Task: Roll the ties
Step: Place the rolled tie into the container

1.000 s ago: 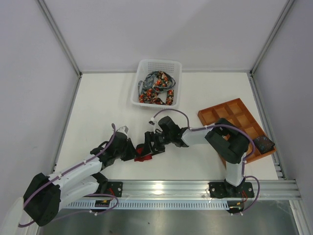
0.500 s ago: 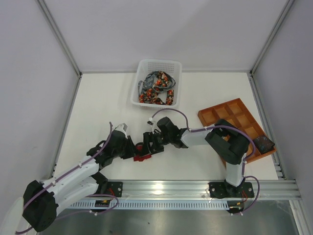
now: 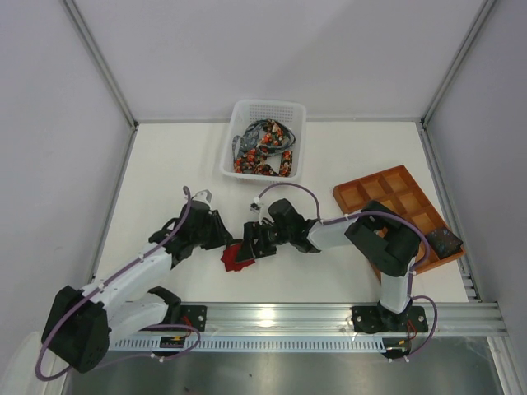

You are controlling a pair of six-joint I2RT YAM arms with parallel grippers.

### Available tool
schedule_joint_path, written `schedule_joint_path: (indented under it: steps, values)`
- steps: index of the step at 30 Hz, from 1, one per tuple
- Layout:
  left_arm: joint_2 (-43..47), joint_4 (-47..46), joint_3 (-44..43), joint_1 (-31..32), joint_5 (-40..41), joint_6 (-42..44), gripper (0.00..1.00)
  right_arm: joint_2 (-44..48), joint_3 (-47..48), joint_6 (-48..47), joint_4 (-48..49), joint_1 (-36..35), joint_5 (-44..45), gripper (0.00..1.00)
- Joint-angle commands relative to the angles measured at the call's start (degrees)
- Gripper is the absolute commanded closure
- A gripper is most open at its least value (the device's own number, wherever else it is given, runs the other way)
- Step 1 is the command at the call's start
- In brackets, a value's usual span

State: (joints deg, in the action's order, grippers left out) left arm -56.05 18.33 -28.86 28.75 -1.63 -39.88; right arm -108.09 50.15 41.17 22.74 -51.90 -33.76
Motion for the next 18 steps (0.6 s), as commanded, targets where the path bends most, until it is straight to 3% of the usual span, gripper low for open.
schedule_joint_path:
  steps: [1,8,18]
  values:
    - [-4.9,-4.2,-1.9,-1.9,-0.8,3.8,0.68,-0.6,-2.2,-0.1,1.1,0.0,4.0,0.21]
    - [-9.2,-8.0,-1.6,-2.6,-2.5,5.2,0.74,-2.3,-3.0,0.4,5.1,-0.4,5.6,0.21]
    - [-6.2,-7.7,0.9,-2.6,-5.0,5.2,0.79,-5.6,-2.6,3.0,10.3,-1.3,6.6,0.25]
